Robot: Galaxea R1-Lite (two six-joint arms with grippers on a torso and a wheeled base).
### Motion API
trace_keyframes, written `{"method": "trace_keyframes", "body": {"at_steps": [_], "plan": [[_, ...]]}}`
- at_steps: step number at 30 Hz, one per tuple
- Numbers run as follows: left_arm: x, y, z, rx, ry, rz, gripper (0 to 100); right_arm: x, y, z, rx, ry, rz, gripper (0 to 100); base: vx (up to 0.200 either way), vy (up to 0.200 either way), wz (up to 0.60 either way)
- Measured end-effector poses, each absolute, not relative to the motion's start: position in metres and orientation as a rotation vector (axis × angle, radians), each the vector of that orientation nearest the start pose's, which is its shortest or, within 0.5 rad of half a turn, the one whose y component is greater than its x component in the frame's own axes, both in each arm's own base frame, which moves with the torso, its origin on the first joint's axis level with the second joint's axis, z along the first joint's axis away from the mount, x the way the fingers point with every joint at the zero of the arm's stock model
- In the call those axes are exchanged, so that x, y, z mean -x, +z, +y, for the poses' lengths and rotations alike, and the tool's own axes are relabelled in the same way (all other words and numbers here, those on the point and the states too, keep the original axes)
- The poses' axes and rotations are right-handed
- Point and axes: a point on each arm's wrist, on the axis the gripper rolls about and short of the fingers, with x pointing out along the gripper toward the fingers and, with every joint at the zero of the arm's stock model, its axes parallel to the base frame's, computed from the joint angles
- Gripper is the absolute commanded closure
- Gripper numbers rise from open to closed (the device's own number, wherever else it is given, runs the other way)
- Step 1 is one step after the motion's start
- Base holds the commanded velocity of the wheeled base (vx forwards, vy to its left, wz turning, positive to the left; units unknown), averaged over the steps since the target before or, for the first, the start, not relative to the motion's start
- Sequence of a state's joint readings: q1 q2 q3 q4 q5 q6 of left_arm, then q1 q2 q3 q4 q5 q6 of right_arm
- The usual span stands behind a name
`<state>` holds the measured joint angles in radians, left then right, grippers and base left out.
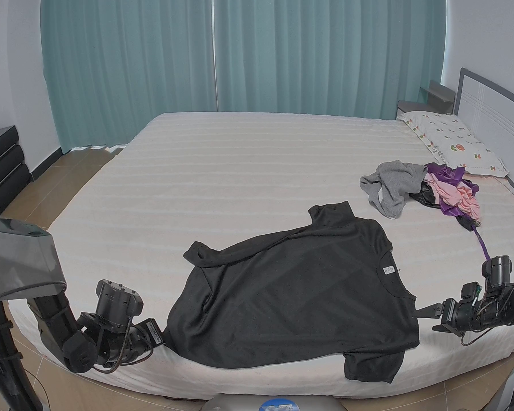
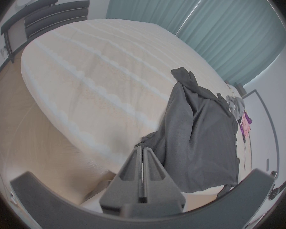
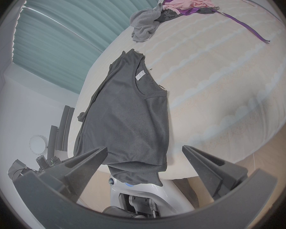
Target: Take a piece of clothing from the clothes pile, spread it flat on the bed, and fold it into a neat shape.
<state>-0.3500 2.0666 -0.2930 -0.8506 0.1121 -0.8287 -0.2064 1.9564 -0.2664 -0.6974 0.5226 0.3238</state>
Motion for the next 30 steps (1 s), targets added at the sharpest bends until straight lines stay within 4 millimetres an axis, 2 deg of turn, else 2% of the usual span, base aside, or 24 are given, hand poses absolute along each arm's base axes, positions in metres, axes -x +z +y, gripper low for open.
{"method": "trace_keyframes", "body": {"at_steps": [14, 18, 30], "plan": [[-0.196, 0.030, -0.069, 0.361, 0.132, 1.043, 100, -0.218, 0.011, -0.034, -0.639, 0.138, 0.986, 0, 0.000, 0.000, 0.00], [-0.194, 0.035, -0.069, 0.351, 0.121, 1.038, 100, -0.218, 0.009, -0.033, -0.634, 0.139, 0.996, 0, 0.000, 0.000, 0.00], [-0.199, 0.032, -0.071, 0.358, 0.118, 1.041, 100, -0.227, -0.003, -0.022, -0.592, 0.177, 1.020, 0, 0.000, 0.000, 0.00]]}}
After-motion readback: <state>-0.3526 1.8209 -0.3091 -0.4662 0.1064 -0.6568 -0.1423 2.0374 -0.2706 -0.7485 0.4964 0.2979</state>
